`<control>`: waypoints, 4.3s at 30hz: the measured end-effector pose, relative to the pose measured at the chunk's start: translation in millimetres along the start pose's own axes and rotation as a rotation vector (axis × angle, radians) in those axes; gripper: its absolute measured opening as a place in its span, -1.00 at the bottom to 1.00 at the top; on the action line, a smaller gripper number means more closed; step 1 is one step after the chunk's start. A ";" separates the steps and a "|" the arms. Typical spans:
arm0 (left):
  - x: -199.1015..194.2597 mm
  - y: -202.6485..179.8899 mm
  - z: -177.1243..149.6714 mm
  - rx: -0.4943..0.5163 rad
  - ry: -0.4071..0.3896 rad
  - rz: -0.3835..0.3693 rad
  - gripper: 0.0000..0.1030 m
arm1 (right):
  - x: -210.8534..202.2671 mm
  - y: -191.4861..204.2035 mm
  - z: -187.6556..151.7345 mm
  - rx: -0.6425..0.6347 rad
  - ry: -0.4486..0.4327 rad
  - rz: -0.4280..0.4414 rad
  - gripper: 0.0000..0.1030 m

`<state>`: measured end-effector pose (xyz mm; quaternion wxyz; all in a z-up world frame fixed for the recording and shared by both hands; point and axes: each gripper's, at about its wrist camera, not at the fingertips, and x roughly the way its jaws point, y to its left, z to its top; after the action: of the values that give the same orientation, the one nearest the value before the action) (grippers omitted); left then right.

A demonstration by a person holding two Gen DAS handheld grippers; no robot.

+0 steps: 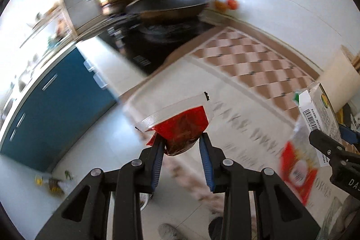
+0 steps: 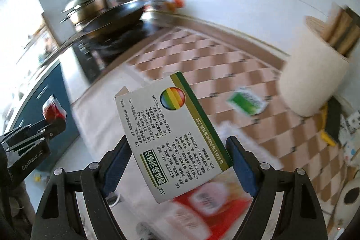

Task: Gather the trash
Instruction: 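Carry the red sachet and white box to the floor bin with both tools, then open both tools over the bin to drop the sachet and box, then move both tools back from the bin to the counter, then grasp the red-and-white snack bag with the left tool while the right tool grasps the green packet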

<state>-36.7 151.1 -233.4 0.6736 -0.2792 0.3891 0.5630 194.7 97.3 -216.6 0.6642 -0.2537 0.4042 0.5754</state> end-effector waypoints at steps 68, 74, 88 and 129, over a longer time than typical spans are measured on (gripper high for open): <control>361.2 393.5 -379.4 -0.602 0.517 0.193 1.00 | 527.0 436.8 -421.3 -0.495 0.718 0.175 1.00; 294.1 381.9 -360.4 -0.573 0.479 0.259 1.00 | 467.2 435.6 -395.1 -0.520 0.670 0.141 1.00; 122.6 348.1 -308.6 -0.570 0.413 0.263 1.00 | 258.1 421.8 -275.6 -0.526 0.511 0.150 1.00; 25.2 -66.8 -39.0 0.069 0.297 -0.236 0.99 | -49.3 -34.6 -55.7 0.326 0.129 0.094 0.14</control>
<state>21.9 119.0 -279.8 0.6793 -0.3798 0.4678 0.4188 214.0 17.8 -210.5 0.6415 -0.1598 0.5453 0.5154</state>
